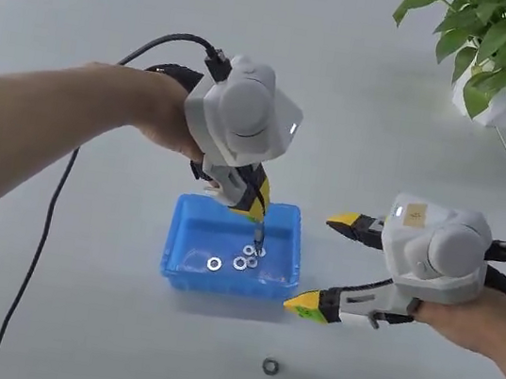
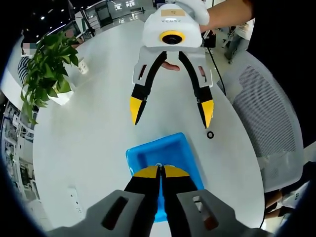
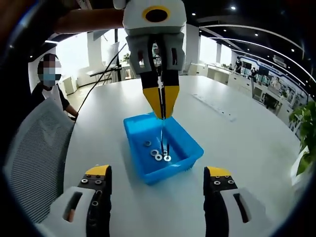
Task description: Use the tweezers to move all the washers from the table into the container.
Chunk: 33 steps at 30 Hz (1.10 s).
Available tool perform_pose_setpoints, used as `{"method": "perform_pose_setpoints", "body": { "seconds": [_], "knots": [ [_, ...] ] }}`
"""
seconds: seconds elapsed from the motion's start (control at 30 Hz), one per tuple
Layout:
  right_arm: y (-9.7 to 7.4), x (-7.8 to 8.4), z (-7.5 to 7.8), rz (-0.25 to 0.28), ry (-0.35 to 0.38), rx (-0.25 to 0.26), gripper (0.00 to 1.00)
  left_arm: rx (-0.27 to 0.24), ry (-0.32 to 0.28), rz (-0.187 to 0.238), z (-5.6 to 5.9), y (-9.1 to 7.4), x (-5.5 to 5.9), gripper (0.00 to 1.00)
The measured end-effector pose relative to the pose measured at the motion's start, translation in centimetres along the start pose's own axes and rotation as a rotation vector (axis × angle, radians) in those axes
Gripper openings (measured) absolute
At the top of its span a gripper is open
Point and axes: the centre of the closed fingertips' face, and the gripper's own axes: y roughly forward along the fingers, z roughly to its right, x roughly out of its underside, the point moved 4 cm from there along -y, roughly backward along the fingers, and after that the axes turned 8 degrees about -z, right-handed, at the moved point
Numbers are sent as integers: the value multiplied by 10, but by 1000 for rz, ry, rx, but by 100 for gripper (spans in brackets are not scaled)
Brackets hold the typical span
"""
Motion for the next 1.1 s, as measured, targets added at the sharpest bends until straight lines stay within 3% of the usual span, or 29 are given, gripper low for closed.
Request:
{"method": "perform_pose_setpoints", "body": {
  "seconds": [0.17, 0.33, 0.6, 1.1],
  "knots": [
    [-9, 3, -5, 3, 18, -4, 90, 1, 6, 0, 2, -7, -4, 4],
    [-16, 5, -12, 5, 31, 0, 95, -5, 9, -3, 4, -16, -7, 4],
    [-24, 6, -19, 12, 34, 14, 100, -9, 12, -8, 11, -27, -11, 4],
    [-33, 14, -35, -4, 30, 24, 100, -8, 11, -8, 28, -39, -21, 4]
  ]
}}
